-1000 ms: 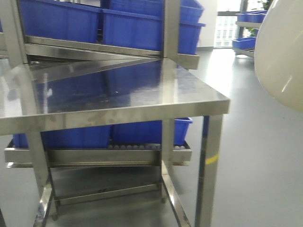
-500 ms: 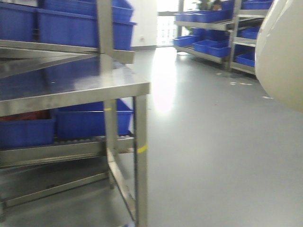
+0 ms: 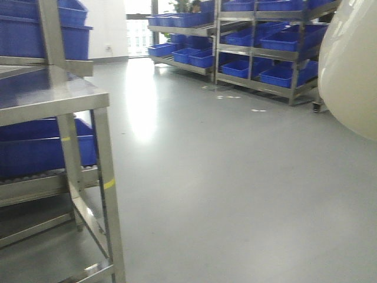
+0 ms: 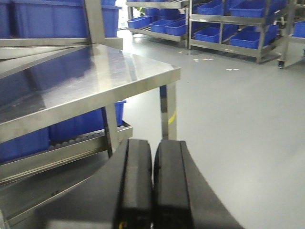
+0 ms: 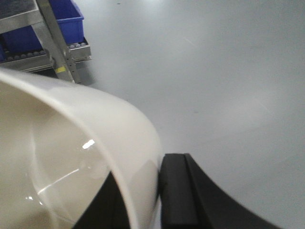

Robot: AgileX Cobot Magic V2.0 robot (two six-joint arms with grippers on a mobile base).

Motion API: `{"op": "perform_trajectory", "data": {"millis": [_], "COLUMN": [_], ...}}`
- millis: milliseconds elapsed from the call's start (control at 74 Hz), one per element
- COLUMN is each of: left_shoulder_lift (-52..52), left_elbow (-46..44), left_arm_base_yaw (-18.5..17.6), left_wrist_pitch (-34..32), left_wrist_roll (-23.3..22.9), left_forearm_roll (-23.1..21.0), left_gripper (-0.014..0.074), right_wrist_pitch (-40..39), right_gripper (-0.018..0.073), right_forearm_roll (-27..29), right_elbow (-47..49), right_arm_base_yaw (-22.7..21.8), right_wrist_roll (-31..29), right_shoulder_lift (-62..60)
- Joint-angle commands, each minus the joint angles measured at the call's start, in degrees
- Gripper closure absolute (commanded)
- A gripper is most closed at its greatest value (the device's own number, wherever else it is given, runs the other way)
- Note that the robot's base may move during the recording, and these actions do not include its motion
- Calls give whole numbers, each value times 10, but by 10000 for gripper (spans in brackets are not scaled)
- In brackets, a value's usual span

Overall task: Move white bin to right shelf second layer
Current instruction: 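Drive the base away from the table carrying the bin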

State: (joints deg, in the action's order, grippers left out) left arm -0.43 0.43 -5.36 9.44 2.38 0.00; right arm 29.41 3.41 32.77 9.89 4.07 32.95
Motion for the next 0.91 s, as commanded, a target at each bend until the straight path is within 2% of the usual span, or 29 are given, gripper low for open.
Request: {"op": "perform_trajectory", "data": {"millis": [0, 892], "left_shoulder_lift": [-8, -8], "left_elbow": [21, 21], "left_arm_base_yaw": [-3, -3], "left_wrist_pitch": [-50, -50], "left_wrist_roll": [-2, -2], "left_forearm_roll": [0, 0], "left_gripper": [512, 512], "right_wrist_pitch": [-60, -60], "right_gripper": [503, 503], "right_forearm_roll": [5, 5], "right_elbow": [18, 18], "right_arm_base_yaw": [-4, -4], "right_wrist_roll": [1, 1], "right_shoulder_lift": [-1, -1]}}
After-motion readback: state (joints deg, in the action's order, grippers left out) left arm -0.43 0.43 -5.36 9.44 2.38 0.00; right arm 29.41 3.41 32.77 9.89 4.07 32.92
